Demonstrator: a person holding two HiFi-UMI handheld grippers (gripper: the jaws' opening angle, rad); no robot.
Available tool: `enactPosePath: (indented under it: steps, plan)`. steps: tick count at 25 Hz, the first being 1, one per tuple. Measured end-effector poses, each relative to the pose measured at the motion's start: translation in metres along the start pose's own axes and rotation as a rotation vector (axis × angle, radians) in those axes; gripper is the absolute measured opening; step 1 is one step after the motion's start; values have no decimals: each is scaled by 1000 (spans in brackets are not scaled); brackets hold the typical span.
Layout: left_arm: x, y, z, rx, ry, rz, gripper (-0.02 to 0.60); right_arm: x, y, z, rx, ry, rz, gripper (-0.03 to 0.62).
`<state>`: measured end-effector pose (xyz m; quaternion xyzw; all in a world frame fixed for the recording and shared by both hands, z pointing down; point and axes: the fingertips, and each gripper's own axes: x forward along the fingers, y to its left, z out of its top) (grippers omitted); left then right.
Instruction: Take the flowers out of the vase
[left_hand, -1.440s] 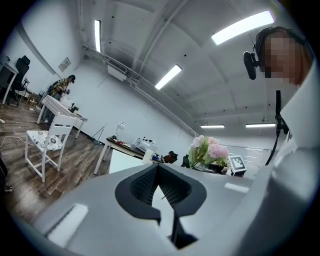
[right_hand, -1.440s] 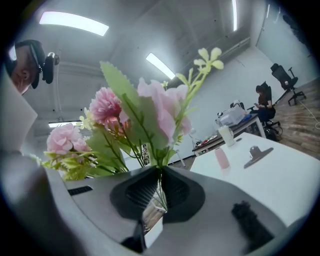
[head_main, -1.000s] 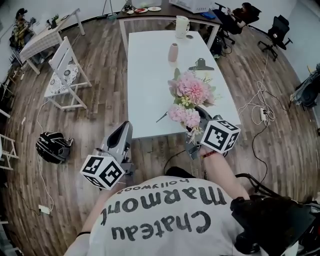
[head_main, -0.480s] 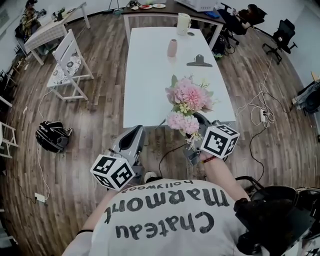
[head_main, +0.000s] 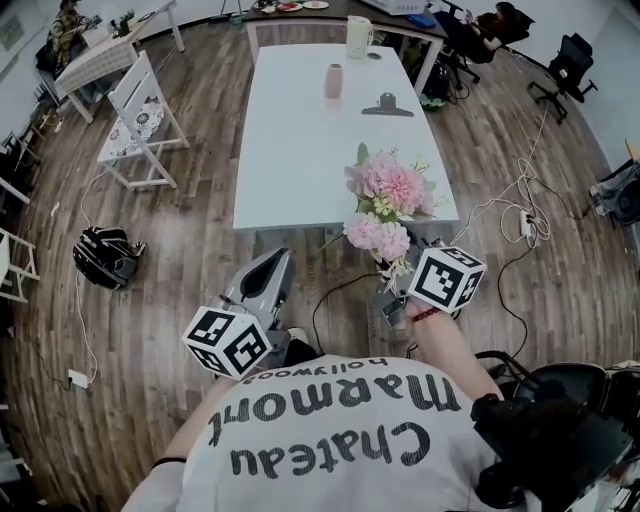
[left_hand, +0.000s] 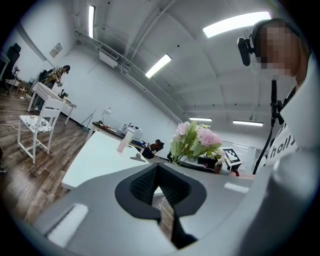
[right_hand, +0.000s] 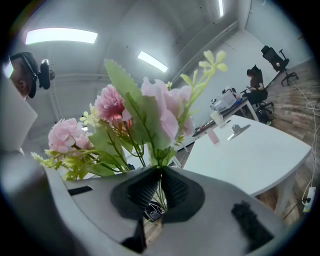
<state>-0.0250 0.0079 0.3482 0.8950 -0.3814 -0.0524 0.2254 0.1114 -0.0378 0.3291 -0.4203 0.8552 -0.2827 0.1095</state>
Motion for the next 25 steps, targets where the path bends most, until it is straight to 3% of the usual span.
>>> enactPosePath:
  steps: [25]
  plan:
    - [-36, -64, -38, -17, -29, 25, 5, -87, 17, -20, -31, 13, 4, 31]
